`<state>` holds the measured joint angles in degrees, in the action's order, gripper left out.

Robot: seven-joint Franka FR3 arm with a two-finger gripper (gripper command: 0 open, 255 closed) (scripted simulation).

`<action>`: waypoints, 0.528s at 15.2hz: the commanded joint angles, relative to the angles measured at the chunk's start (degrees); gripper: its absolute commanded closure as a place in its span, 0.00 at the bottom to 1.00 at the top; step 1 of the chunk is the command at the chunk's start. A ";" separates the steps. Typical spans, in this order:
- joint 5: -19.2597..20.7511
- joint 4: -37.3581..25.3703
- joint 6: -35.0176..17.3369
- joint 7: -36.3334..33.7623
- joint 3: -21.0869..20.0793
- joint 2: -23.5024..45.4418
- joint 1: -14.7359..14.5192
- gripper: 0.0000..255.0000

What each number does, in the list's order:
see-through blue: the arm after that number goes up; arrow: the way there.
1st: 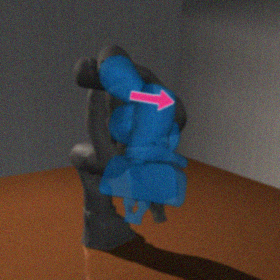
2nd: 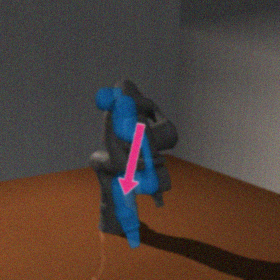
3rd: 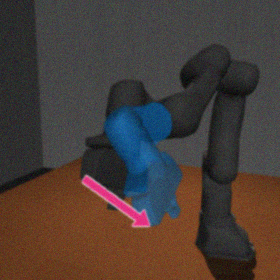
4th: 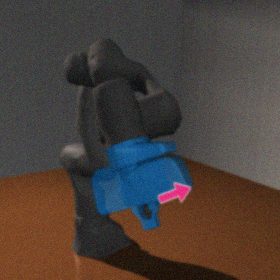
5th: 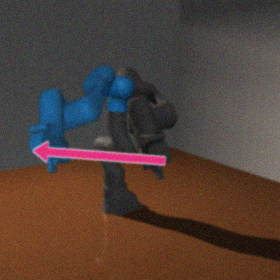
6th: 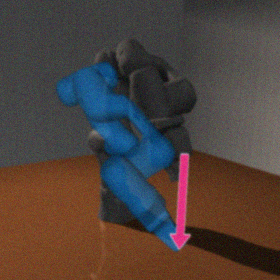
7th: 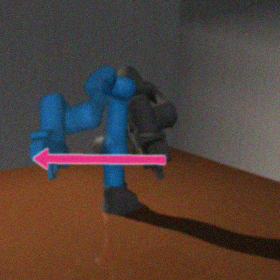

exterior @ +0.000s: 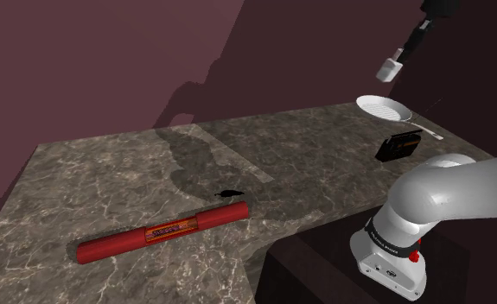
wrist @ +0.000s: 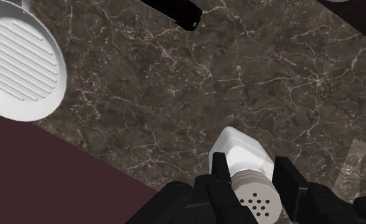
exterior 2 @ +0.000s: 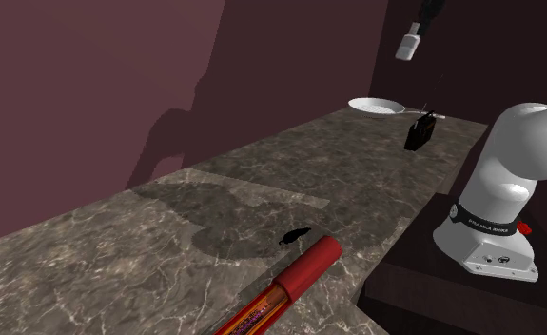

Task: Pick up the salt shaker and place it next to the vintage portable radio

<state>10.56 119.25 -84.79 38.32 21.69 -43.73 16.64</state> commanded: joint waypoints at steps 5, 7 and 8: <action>4.17 -2.00 2.68 7.66 6.30 -1.93 1.73 1.00; 5.57 -3.15 3.42 10.34 8.61 -2.08 2.09 1.00; 6.27 -3.81 3.76 11.69 9.80 -2.08 2.22 1.00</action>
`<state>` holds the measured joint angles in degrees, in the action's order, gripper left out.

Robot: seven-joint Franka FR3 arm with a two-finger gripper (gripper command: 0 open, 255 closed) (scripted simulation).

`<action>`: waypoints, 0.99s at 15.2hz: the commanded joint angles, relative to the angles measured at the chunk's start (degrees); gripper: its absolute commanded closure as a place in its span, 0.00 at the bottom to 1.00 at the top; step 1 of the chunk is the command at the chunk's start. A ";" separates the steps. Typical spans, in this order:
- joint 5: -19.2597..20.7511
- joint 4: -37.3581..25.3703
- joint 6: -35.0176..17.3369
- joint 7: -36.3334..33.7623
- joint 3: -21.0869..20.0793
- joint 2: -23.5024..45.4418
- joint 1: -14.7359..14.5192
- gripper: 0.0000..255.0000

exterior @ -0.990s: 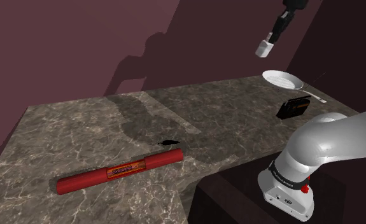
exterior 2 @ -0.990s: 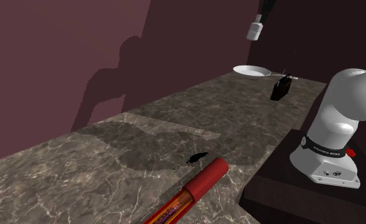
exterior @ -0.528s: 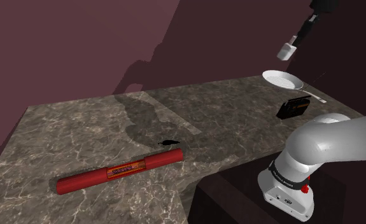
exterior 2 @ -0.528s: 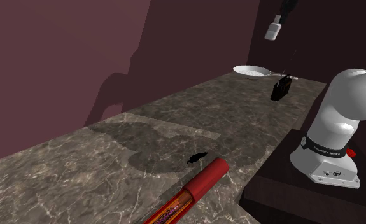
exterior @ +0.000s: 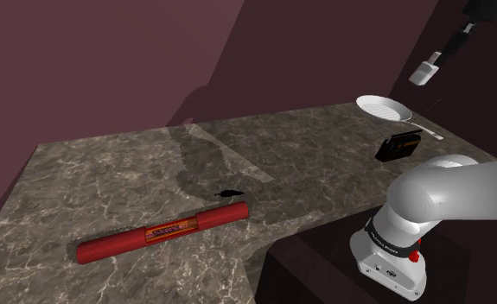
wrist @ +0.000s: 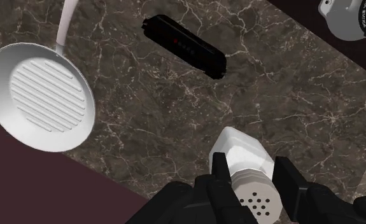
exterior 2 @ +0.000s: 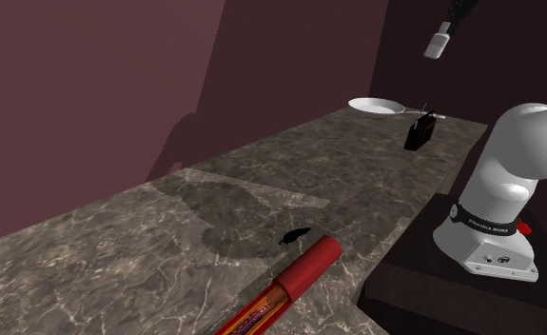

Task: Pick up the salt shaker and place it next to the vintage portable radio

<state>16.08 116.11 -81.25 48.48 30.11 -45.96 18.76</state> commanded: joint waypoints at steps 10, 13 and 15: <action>6.72 -10.72 2.96 15.65 14.82 2.94 -1.15 1.00; 8.01 -15.00 3.60 20.10 19.76 4.64 -2.79 1.00; 8.59 -15.35 3.14 21.29 21.36 4.74 -3.21 1.00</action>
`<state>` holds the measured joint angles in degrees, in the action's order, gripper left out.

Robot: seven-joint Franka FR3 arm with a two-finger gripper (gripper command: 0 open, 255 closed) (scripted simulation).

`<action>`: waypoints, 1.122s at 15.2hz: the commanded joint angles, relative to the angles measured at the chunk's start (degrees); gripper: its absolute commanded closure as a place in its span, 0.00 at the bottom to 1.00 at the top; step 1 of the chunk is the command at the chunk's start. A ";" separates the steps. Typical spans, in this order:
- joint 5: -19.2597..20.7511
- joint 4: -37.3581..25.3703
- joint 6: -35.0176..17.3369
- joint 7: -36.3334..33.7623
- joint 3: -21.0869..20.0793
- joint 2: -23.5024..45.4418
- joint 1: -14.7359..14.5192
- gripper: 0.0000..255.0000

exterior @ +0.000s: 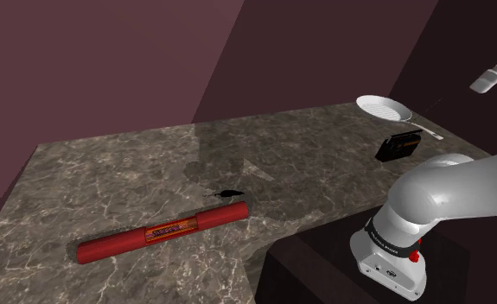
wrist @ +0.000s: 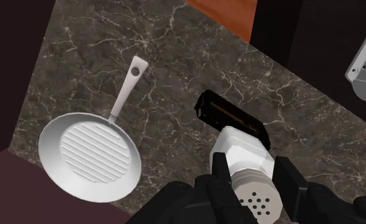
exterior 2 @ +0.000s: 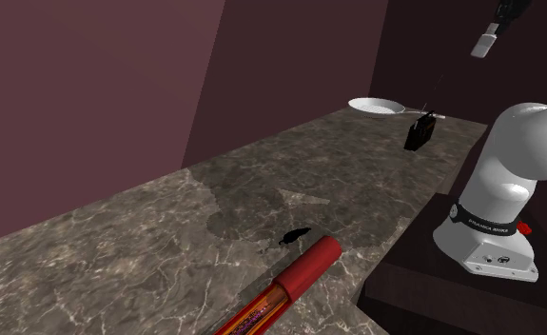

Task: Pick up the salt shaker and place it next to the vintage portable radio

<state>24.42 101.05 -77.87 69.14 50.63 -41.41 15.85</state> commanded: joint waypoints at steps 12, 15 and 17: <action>3.11 11.30 -7.93 -0.67 1.91 -4.13 2.37 1.00; 3.87 13.88 -9.83 -0.91 2.49 -4.96 2.88 1.00; 4.39 15.53 -11.09 -1.05 2.93 -5.46 3.19 1.00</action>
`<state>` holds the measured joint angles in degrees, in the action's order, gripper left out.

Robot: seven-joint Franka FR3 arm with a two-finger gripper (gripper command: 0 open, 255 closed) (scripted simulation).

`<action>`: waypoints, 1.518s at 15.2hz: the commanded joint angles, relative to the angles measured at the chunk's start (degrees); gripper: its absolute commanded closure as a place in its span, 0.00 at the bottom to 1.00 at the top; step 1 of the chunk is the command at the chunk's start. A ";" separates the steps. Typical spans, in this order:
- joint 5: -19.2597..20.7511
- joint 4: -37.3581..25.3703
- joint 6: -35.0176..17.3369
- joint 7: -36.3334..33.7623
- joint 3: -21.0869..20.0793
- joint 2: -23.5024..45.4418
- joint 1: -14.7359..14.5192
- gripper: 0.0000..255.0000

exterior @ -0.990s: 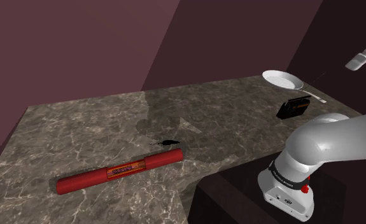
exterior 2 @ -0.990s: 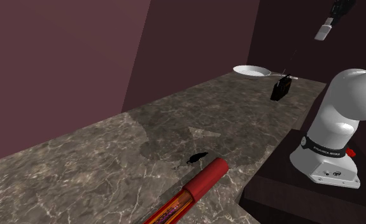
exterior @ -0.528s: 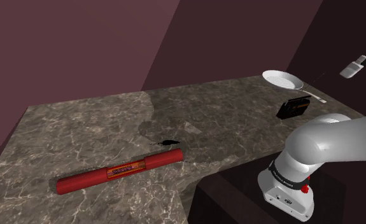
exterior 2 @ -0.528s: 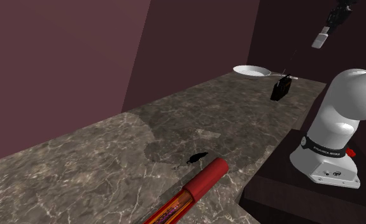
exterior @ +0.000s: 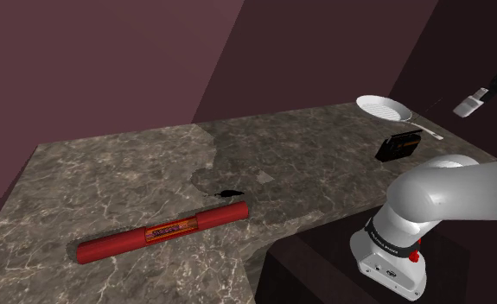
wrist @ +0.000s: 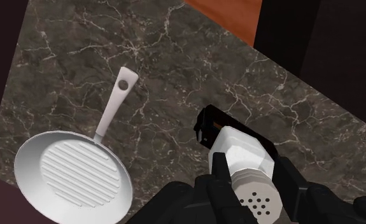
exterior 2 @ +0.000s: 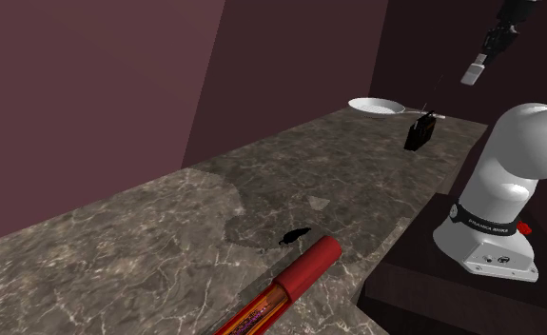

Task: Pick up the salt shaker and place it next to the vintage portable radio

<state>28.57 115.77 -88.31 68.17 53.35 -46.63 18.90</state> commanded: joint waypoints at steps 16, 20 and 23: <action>4.82 12.36 -10.88 -0.95 5.40 -2.66 1.72 1.00; 6.10 14.80 -13.51 -1.11 7.16 -2.84 1.82 1.00; 7.10 16.50 -15.52 -1.23 8.61 -2.86 1.81 1.00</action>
<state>35.21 131.51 -103.08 66.93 61.45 -49.37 20.54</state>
